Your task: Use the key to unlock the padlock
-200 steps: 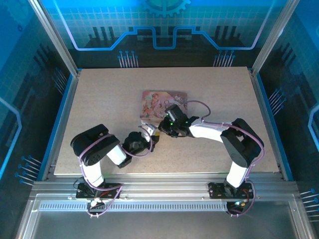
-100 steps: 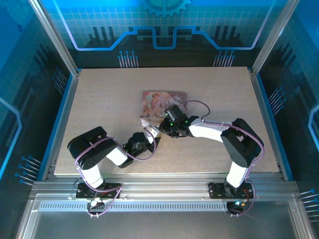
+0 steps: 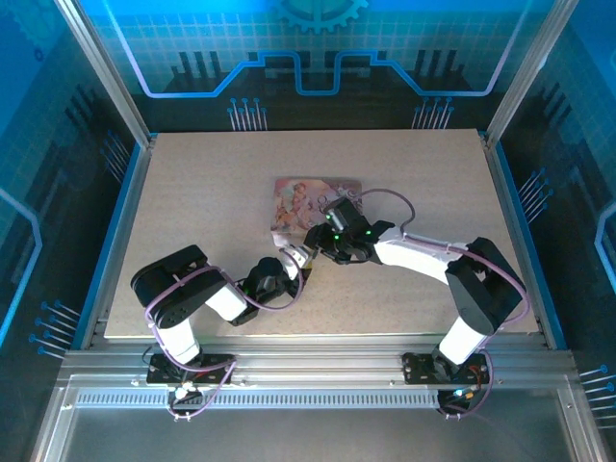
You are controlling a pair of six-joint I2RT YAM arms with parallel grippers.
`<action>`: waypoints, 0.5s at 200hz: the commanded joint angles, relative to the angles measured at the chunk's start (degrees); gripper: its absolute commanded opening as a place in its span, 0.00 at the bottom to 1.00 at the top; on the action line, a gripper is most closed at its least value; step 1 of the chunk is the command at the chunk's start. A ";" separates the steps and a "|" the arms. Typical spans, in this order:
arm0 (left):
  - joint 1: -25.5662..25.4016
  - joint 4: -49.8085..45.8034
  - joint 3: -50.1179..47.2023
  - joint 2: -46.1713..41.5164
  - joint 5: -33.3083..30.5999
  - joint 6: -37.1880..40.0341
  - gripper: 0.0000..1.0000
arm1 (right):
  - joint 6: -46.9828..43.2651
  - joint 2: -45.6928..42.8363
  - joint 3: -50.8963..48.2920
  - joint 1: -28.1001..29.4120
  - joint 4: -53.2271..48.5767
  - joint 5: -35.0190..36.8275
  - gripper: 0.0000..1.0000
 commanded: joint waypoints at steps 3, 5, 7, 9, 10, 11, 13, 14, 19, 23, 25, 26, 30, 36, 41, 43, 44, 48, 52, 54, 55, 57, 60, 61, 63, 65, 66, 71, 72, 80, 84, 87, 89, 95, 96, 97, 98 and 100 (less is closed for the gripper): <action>-0.75 -1.00 0.81 1.03 1.87 -1.67 0.00 | -1.02 -0.45 -0.75 -0.26 -2.02 -0.01 0.56; -0.74 -1.03 0.80 0.96 1.87 -1.66 0.00 | -0.97 -0.39 -0.82 -0.22 -1.94 -0.02 0.56; -0.72 -1.02 0.84 0.92 1.89 -1.65 0.00 | -1.01 -0.36 -0.91 -0.15 -1.85 -0.06 0.56; -0.69 -1.04 0.81 0.93 1.93 -1.72 0.00 | -0.97 -0.30 -1.01 -0.15 -1.76 -0.03 0.56; -0.69 -1.00 0.80 0.90 1.94 -1.73 0.00 | -0.95 -0.28 -1.02 -0.09 -1.71 -0.07 0.56; -0.73 -0.98 0.80 0.89 1.90 -1.78 0.00 | -0.89 -0.27 -1.02 -0.06 -1.68 -0.09 0.56; -0.67 -1.01 0.79 0.81 1.83 -1.79 0.00 | -0.90 -0.24 -1.09 -0.02 -1.59 -0.10 0.56; -0.68 -1.02 0.79 0.84 1.85 -1.85 0.00 | -0.87 -0.16 -1.14 0.02 -1.53 -0.11 0.56; -0.70 -1.08 0.79 0.79 1.86 -1.98 0.00 | -0.80 -0.17 -1.27 0.21 -1.31 -0.03 0.56; -0.68 -1.12 0.79 0.78 1.85 -2.05 0.00 | -0.83 -0.04 -1.37 0.43 -1.15 -0.07 0.55; -0.73 -1.17 0.79 0.72 1.86 -2.01 0.00 | -0.77 -0.01 -1.42 0.45 -1.15 -0.03 0.55; -0.75 -1.20 0.79 0.75 1.86 -2.05 0.00 | -0.76 0.00 -1.44 0.52 -1.13 -0.03 0.55; -0.70 -1.27 0.79 0.70 1.86 -2.07 0.00 | -0.82 0.17 -1.38 0.66 -1.14 -0.02 0.55; -0.69 -1.31 0.82 0.66 1.86 -2.09 0.00 | -0.75 0.46 -1.38 0.85 -1.12 -0.02 0.55; -0.71 -1.34 0.73 0.54 1.86 -2.02 0.00 | -0.76 0.68 -1.37 0.97 -1.12 -0.07 0.54; -0.71 -1.32 0.71 0.59 1.86 -2.05 0.00 | -0.75 0.77 -1.37 1.01 -1.12 -0.10 0.54; -0.70 -1.31 0.71 0.56 1.86 -2.03 0.00 | -0.75 0.83 -1.37 1.01 -1.12 -0.10 0.54; -0.69 -1.31 0.65 0.50 1.85 -2.00 0.00 | -0.75 1.03 -1.31 1.02 -1.12 -0.11 0.54; -0.76 -1.29 0.62 0.52 1.86 -2.06 0.00 | -0.77 1.25 -1.29 1.16 -1.08 -0.19 0.53; -0.70 -1.28 0.57 0.41 1.82 -2.08 0.00 | -0.76 1.31 -1.29 1.21 -1.09 -0.20 0.53; -0.69 -1.29 0.55 0.42 1.84 -2.09 0.00 | -0.76 1.36 -1.29 1.25 -1.06 -0.20 0.53; -0.68 -1.30 0.54 0.41 1.79 -2.09 0.00 | -0.80 1.51 -1.22 1.27 -1.13 -0.24 0.53; -0.68 -1.26 0.53 0.30 1.85 -2.09 0.00 | -0.83 1.67 -1.20 1.28 -1.06 -0.25 0.53; -0.73 -1.29 0.53 0.32 1.86 -2.09 0.00 | -0.84 1.72 -1.16 1.33 -1.04 -0.22 0.52; -0.69 -1.30 0.46 0.34 1.82 -2.09 0.00 | -0.88 1.77 -1.12 1.25 -1.04 -0.20 0.52; -0.69 -1.31 0.45 0.21 1.85 -2.09 0.00 | -0.94 1.88 -1.07 1.32 -1.10 -0.20 0.52; -0.68 -1.26 0.45 0.24 1.86 -2.09 0.00 | -0.93 1.95 -1.05 1.34 -1.11 -0.20 0.52; -0.67 -1.31 0.40 0.18 1.86 -2.09 0.00 | -1.01 2.24 -0.97 1.31 -1.12 -0.20 0.51; -0.68 -1.31 0.38 0.18 1.82 -2.13 0.00 | -1.01 2.27 -0.95 1.30 -1.12 -0.24 0.51; -0.73 -1.31 0.30 0.08 1.86 -2.09 0.00 | -1.12 2.74 -0.77 1.42 -1.12 -0.30 0.50; -0.76 -1.31 0.27 -0.04 1.86 -2.09 0.00 | -1.26 3.02 -0.63 1.46 -1.12 -0.29 0.49; -0.74 -1.31 0.27 -0.11 1.86 -2.09 0.00 | -1.21 3.20 -0.54 1.53 -1.12 -0.28 0.49; -0.70 -1.26 0.27 -0.10 1.86 -2.09 0.00 | -1.24 3.31 -0.55 1.50 -1.19 -0.28 0.49; -0.69 -1.31 0.27 -0.11 1.86 -2.10 0.00 | -1.38 3.71 -0.33 1.54 -1.21 -0.31 0.47; -0.69 -1.31 0.27 -0.10 1.86 -2.09 0.00 | -1.42 3.79 -0.28 1.54 -1.25 -0.30 0.47; -0.73 -1.31 0.27 -0.10 1.86 -2.09 0.00 | -1.44 3.83 -0.21 1.54 -1.27 -0.29 0.47; -0.71 -1.31 0.27 -0.09 1.86 -2.09 0.00 | -1.45 3.90 -0.18 1.59 -1.28 -0.33 0.47; -0.69 -1.31 0.27 -0.16 1.86 -2.09 0.00 | -1.45 4.06 -0.13 1.56 -1.34 -0.30 0.47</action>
